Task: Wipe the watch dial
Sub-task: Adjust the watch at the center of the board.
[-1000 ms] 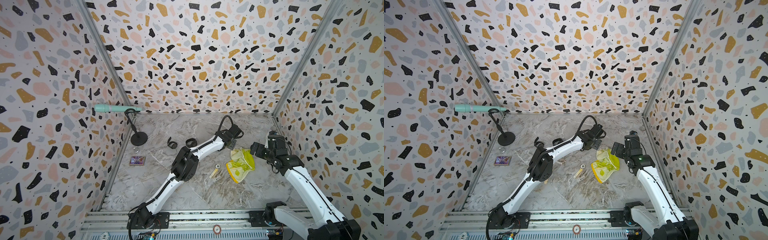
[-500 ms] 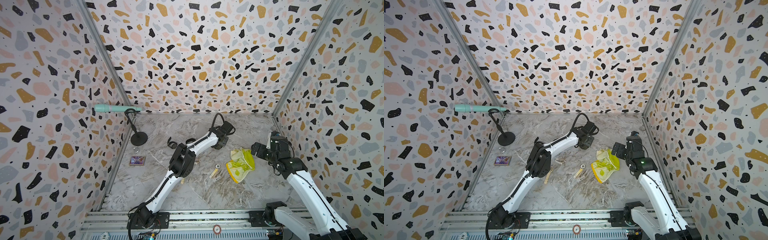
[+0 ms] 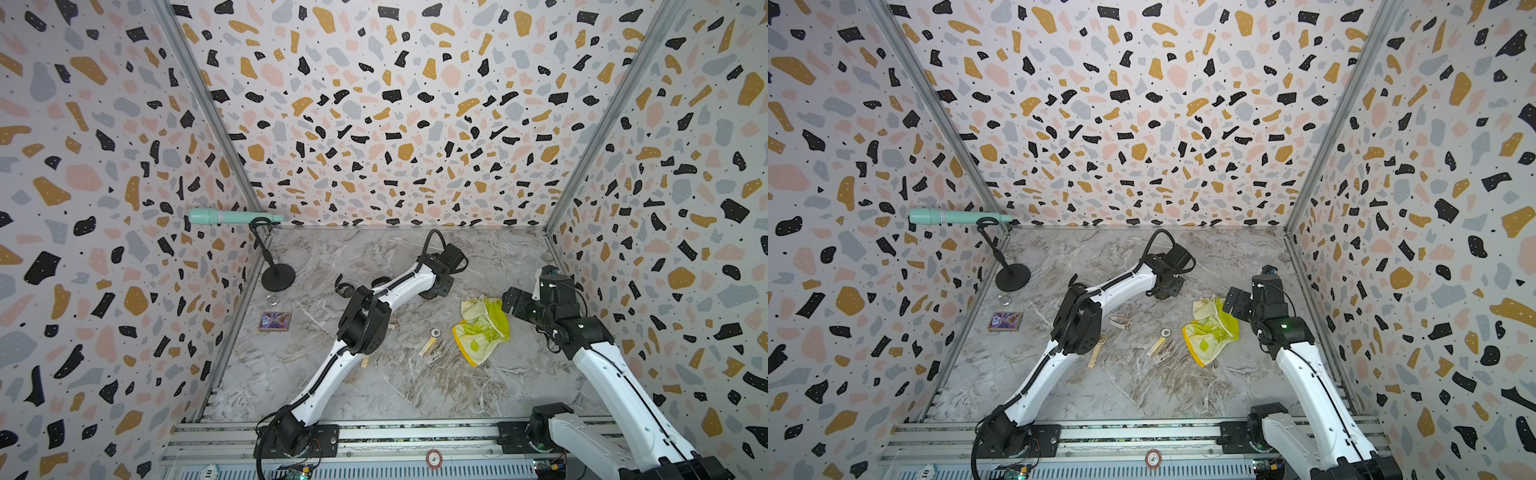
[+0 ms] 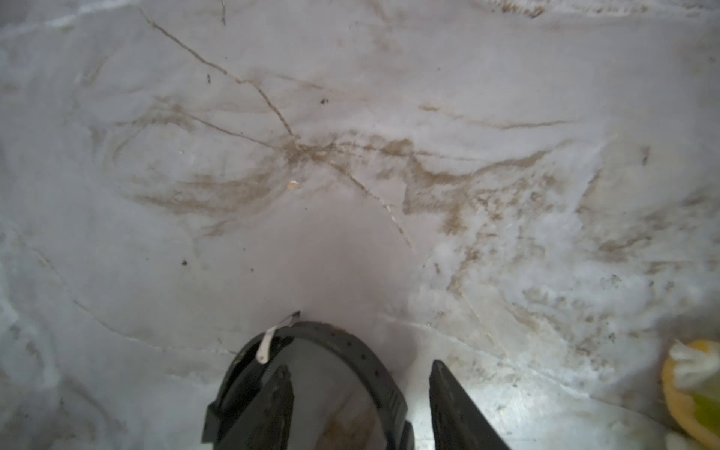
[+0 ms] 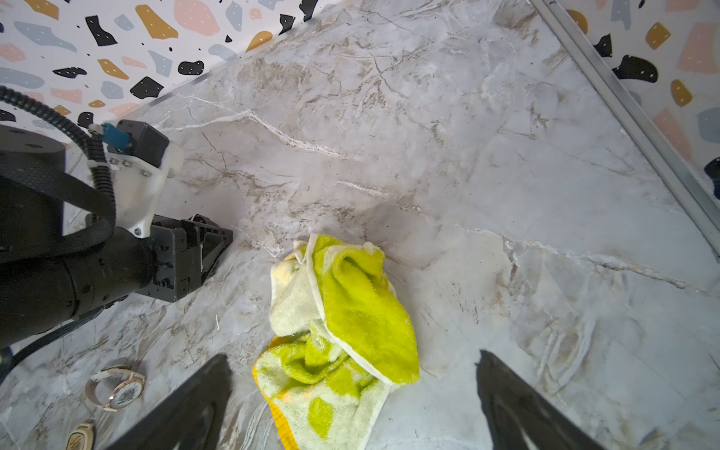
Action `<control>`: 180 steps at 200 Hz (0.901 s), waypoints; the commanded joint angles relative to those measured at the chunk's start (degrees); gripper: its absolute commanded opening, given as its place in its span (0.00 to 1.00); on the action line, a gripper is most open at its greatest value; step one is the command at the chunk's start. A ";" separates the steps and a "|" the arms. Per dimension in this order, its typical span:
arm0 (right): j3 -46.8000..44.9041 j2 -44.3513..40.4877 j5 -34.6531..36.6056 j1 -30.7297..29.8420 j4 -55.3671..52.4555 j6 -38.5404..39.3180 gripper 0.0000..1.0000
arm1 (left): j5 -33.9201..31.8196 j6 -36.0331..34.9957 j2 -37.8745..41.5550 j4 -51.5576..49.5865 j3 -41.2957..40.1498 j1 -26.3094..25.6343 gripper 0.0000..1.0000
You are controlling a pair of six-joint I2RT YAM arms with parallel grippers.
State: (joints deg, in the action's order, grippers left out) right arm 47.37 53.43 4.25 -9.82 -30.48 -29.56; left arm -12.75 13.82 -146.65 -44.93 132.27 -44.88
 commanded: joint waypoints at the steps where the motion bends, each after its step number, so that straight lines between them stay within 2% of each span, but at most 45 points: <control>1: -0.44 -1.22 -0.09 -0.24 -1.41 -0.66 0.99 | 0.14 0.32 0.38 -2.95 -0.47 0.48 0.54; 34: -0.79 -1.44 -0.21 -0.20 -1.27 -0.85 0.99 | -0.45 -0.28 0.83 -4.18 -0.71 0.60 0.53; 68: -1.45 -2.14 -0.32 -0.19 -1.34 -1.55 0.99 | -0.14 -0.59 0.41 -5.31 -0.62 1.11 0.48; 103: -2.02 -3.33 -0.22 -0.21 -1.77 -2.12 0.99 | 0.40 -0.99 0.12 -5.92 -0.56 1.33 0.34; 150: -2.22 -4.78 0.20 -0.20 -2.61 -2.74 0.99 | 2.09 -0.73 0.31 -6.05 -1.05 1.63 0.26; 180: -2.59 -5.73 0.23 -0.20 -3.00 -3.27 0.99 | 2.81 -0.55 0.44 -6.36 -2.07 1.94 0.11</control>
State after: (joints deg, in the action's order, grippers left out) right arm 45.30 49.19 4.10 -9.82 -31.94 -31.92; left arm -11.35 13.45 -146.43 -48.93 132.11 -43.72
